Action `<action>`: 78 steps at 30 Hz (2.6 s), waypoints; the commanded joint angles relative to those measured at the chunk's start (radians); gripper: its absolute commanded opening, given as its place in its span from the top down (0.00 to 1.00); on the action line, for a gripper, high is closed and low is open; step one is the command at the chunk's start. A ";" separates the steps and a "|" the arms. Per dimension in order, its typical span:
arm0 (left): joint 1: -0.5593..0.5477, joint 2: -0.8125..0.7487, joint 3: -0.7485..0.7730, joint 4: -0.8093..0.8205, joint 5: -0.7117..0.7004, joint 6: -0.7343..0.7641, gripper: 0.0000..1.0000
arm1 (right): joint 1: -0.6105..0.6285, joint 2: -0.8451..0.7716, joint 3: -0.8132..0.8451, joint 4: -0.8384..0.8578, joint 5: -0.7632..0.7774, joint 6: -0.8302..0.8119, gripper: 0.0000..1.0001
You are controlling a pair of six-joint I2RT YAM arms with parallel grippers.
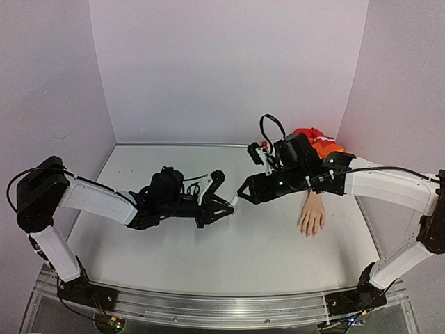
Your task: Paint the nails
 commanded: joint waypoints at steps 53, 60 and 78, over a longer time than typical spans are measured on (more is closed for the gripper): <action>0.058 -0.210 0.008 0.066 0.157 -0.168 1.00 | -0.009 -0.052 -0.071 0.219 -0.343 -0.135 0.71; -0.091 -0.208 0.004 0.032 -0.550 0.034 1.00 | 0.024 -0.069 -0.010 0.203 0.114 0.277 0.42; -0.144 -0.187 0.029 0.052 -0.700 0.034 1.00 | 0.162 0.215 0.342 -0.016 0.367 0.316 0.68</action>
